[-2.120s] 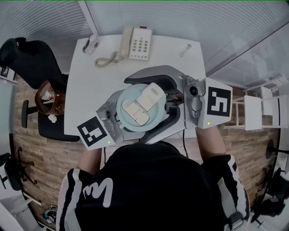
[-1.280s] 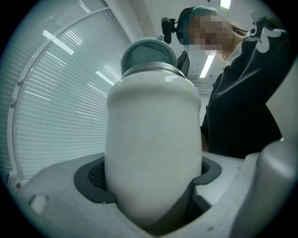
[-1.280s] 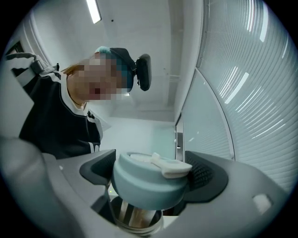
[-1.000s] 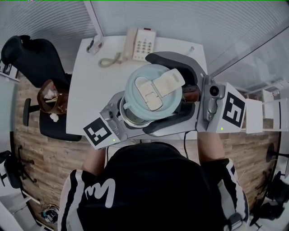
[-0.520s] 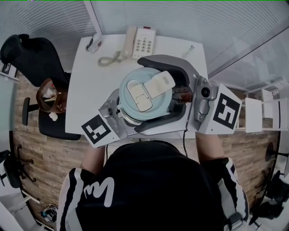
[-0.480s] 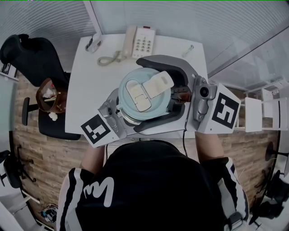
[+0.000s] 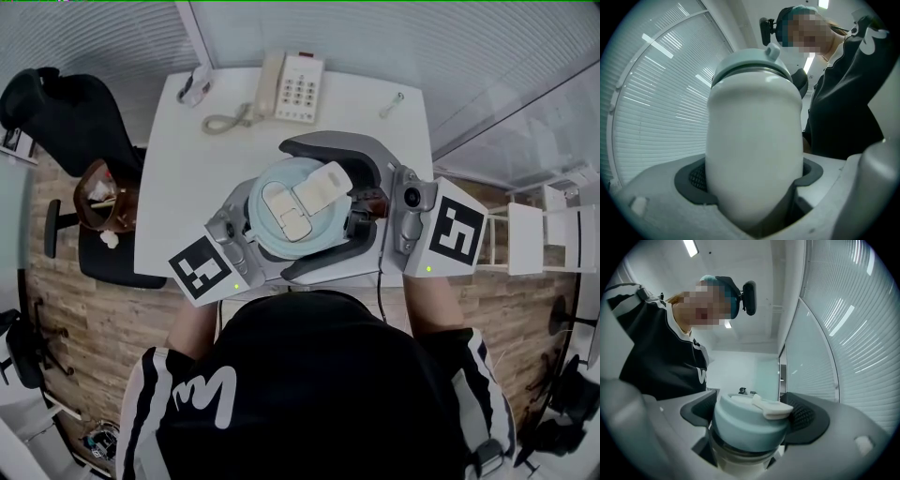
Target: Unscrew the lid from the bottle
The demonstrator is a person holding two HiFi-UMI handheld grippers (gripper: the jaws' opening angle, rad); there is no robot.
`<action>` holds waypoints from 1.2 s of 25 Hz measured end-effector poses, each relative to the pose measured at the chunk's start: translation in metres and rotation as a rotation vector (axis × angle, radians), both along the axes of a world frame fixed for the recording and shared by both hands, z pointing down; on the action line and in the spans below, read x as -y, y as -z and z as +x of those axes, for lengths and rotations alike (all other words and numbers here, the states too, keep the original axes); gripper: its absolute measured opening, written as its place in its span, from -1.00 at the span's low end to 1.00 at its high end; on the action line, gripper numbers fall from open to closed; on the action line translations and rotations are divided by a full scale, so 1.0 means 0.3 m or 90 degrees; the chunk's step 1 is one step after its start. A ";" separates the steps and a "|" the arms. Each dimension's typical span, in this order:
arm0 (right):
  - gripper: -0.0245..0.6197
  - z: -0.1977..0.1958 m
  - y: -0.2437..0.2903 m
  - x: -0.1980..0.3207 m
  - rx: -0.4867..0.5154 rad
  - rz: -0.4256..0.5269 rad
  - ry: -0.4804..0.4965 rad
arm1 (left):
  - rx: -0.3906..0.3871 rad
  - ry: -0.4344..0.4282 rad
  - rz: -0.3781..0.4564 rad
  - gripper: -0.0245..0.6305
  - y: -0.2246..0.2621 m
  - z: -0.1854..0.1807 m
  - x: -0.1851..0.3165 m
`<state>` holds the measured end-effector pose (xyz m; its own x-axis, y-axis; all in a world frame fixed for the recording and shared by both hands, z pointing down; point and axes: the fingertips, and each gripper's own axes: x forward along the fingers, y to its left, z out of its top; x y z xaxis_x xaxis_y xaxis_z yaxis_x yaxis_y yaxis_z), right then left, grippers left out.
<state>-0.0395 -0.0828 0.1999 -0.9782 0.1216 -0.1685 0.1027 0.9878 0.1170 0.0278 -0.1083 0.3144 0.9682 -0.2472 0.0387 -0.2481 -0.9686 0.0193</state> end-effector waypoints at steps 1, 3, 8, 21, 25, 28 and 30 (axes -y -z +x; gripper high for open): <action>0.51 -0.002 -0.006 -0.003 -0.003 0.000 0.001 | 0.000 0.000 0.000 0.50 -0.001 0.000 -0.001; 0.51 -0.005 -0.016 -0.006 -0.010 0.003 -0.001 | -0.002 0.000 -0.003 0.50 -0.002 0.000 -0.003; 0.51 -0.001 -0.025 -0.012 -0.011 0.012 -0.004 | -0.002 -0.001 0.000 0.50 -0.005 0.005 -0.006; 0.51 0.092 0.027 0.040 0.054 -0.025 -0.089 | -0.032 0.041 -0.012 0.50 -0.004 -0.058 0.000; 0.34 0.108 -0.019 0.065 0.042 -0.036 -0.128 | -0.040 0.075 -0.012 0.50 -0.007 -0.130 0.024; 0.28 0.152 -0.040 0.081 0.046 -0.056 -0.156 | -0.040 0.099 -0.011 0.50 -0.001 -0.160 0.035; 0.19 0.196 -0.071 0.098 0.039 -0.058 -0.185 | -0.041 0.113 -0.006 0.50 0.007 -0.171 0.041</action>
